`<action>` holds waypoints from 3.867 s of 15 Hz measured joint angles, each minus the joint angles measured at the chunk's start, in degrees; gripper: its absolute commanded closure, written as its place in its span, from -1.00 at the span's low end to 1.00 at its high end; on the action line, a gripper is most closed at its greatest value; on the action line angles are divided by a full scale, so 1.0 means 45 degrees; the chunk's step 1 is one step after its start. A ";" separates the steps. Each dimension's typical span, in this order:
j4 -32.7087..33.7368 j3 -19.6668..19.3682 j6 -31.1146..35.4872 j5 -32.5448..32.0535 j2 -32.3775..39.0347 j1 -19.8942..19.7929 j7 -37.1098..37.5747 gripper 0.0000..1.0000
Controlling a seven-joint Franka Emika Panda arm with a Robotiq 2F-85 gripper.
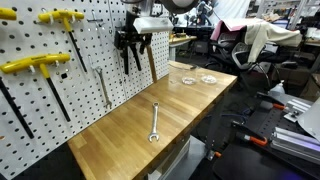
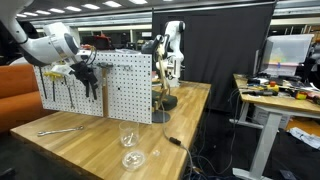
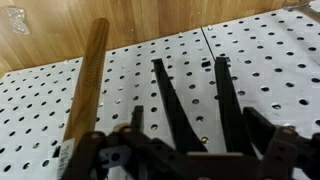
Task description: Take the black object from the pegboard and place it on the table
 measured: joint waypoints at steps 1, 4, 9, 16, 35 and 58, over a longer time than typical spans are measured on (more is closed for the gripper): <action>0.0047 -0.0022 0.0032 0.0000 0.0046 -0.0002 -0.0002 -0.20; 0.0207 -0.0045 0.0176 0.0000 0.0274 -0.0001 -0.0006 0.18; 0.0289 -0.0007 0.0484 0.0001 0.0422 0.0014 -0.0091 0.50; 0.0253 0.0010 0.0586 0.0009 0.0431 -0.0020 -0.0353 0.50; -0.2322 0.0812 0.2011 0.1465 -0.1527 -0.1032 -0.2051 0.50; -0.4362 0.0908 0.4036 0.1912 -0.3216 -0.1148 -0.1816 0.50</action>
